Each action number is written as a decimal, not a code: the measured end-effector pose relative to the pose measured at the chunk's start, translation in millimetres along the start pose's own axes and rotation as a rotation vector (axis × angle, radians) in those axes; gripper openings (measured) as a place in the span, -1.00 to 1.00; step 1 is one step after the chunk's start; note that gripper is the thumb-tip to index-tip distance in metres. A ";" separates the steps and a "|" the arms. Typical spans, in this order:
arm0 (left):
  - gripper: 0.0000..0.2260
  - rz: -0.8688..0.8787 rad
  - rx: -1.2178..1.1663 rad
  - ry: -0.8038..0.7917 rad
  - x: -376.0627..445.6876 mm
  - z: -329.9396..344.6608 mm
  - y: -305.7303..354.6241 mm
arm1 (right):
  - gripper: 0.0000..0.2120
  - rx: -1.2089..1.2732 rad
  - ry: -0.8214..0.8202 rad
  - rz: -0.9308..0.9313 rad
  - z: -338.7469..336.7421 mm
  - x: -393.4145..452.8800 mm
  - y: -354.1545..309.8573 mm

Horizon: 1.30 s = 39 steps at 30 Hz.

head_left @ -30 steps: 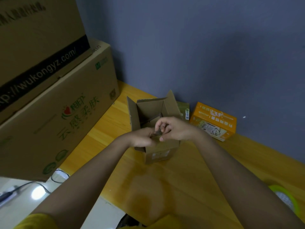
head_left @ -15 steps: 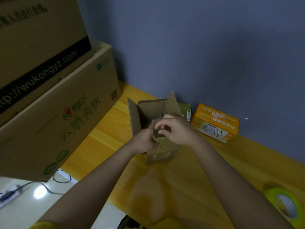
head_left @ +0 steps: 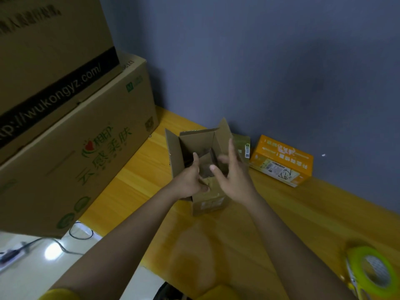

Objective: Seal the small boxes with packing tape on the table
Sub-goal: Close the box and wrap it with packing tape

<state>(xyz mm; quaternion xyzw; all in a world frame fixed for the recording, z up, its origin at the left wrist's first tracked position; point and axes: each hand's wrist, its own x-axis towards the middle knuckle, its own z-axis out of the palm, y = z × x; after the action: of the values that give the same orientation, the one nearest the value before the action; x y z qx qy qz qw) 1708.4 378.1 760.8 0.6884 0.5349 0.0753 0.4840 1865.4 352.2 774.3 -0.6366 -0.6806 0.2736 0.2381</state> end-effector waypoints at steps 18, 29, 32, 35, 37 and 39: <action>-0.75 0.236 0.815 0.425 -10.5 30.0 5.8 | -0.21 0.075 -0.176 -0.032 -2.9 -4.9 22.8; -0.95 0.120 0.449 0.055 4.5 0.1 18.2 | -0.51 -0.014 -0.195 -0.051 -2.9 -3.0 30.0; -0.94 0.133 0.540 0.069 4.3 2.7 20.6 | -0.58 -0.205 -0.302 -0.119 -6.1 2.6 21.2; -0.90 0.147 0.540 0.024 1.5 5.5 20.0 | -0.62 -0.380 -0.369 -0.144 -4.3 11.8 11.5; -0.92 0.153 0.488 -0.011 1.5 3.9 16.9 | -0.59 -0.450 -0.397 -0.164 -2.2 16.6 9.9; -0.95 0.156 0.439 -0.043 2.7 1.4 13.1 | -0.53 -0.528 -0.419 -0.226 -0.4 18.9 12.2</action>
<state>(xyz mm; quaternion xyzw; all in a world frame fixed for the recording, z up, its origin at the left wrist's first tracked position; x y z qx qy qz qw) 1719.0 380.1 768.7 0.8178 0.4734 -0.0203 0.3267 1873.2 371.6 765.9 -0.5270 -0.8279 0.1849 -0.0510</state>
